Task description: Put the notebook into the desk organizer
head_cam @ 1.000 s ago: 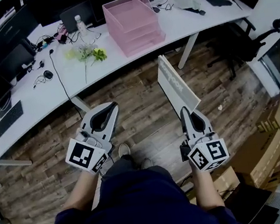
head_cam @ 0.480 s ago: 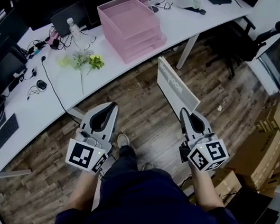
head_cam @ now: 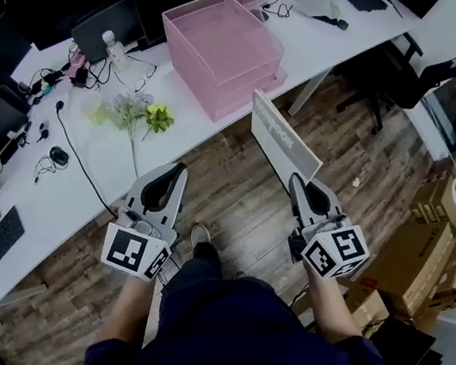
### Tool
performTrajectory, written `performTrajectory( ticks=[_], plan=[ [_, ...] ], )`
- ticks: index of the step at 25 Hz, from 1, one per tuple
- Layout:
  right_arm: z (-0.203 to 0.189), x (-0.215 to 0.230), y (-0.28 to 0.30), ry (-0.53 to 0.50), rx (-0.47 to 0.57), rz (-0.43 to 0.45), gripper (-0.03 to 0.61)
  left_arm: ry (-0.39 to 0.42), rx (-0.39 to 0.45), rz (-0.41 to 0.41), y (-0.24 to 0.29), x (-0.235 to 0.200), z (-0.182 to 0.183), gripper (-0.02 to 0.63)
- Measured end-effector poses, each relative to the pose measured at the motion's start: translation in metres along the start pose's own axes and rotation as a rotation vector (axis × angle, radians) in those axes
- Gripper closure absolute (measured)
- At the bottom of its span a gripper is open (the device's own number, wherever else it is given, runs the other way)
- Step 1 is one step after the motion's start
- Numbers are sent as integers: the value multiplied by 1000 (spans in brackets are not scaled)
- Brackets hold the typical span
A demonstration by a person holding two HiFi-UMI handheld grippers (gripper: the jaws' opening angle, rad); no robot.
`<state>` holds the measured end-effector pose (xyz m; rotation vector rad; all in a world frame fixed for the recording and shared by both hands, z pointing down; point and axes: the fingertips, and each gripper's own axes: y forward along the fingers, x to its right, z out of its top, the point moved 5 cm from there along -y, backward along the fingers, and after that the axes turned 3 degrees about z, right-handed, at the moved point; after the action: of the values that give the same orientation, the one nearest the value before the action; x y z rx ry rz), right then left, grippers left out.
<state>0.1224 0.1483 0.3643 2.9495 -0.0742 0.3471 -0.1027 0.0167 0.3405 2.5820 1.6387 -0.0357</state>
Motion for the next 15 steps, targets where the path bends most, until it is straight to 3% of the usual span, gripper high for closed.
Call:
performTrajectory(
  ticks=[15],
  plan=[
    [41,15,109,-46,8,-93,568,-38,8,-44,60,-112,8,581]
  ],
)
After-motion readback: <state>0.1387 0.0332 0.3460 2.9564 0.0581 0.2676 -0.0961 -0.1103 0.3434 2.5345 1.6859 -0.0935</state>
